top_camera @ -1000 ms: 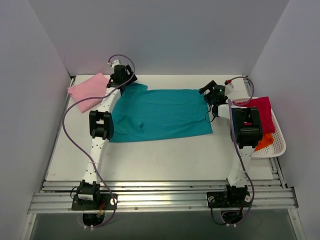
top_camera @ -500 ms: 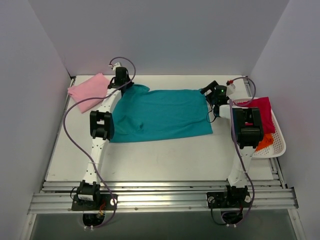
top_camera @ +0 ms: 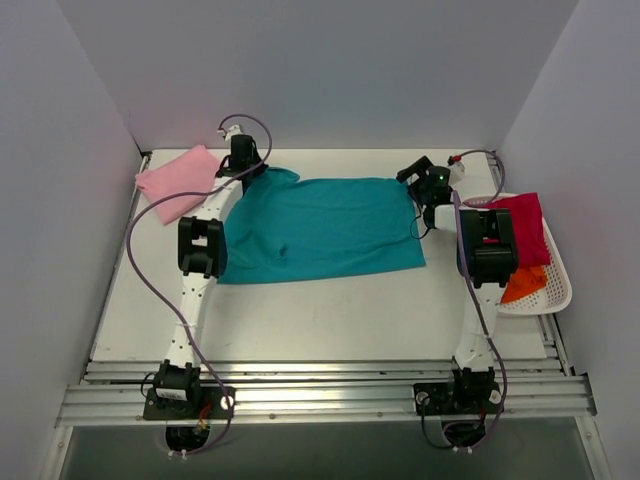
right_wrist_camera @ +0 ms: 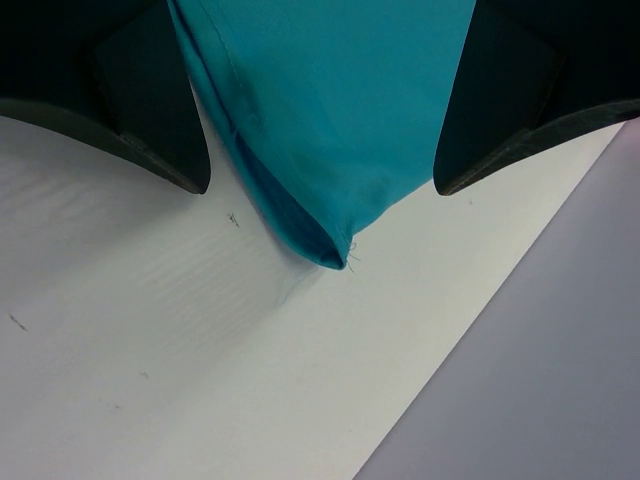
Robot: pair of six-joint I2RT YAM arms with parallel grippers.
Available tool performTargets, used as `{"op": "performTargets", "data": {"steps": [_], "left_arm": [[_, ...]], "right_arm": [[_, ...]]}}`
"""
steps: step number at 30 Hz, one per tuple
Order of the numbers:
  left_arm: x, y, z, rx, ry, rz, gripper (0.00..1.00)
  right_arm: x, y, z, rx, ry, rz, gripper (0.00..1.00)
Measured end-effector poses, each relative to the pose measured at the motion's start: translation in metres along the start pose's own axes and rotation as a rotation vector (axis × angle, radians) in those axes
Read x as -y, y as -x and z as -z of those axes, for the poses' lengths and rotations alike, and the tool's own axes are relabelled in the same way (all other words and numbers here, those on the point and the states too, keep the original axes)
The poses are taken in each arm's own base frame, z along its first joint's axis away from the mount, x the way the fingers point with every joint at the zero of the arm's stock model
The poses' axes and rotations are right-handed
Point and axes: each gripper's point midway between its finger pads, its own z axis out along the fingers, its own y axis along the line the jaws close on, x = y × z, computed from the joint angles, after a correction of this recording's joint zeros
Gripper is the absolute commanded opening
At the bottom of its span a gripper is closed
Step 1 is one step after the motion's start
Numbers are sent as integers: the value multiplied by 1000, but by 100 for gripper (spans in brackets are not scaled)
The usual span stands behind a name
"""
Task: Fold and stack the t-shirts
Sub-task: Fold the tshirt
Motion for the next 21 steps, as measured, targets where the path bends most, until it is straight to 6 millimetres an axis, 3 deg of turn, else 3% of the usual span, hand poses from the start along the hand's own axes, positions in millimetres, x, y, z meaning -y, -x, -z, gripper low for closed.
{"op": "performTargets", "data": {"steps": [11,17,21], "left_arm": [[2,3,-2,23,-25,2,2],[3,4,-2,25,-36,12,2],[2,4,-3,25,-36,20,2]], "right_arm": [[-22,4,-43,14,61,16,89],[-36,-4,-59,16,107,30,75],[-42,-18,-59,-12,111,43,48]]}}
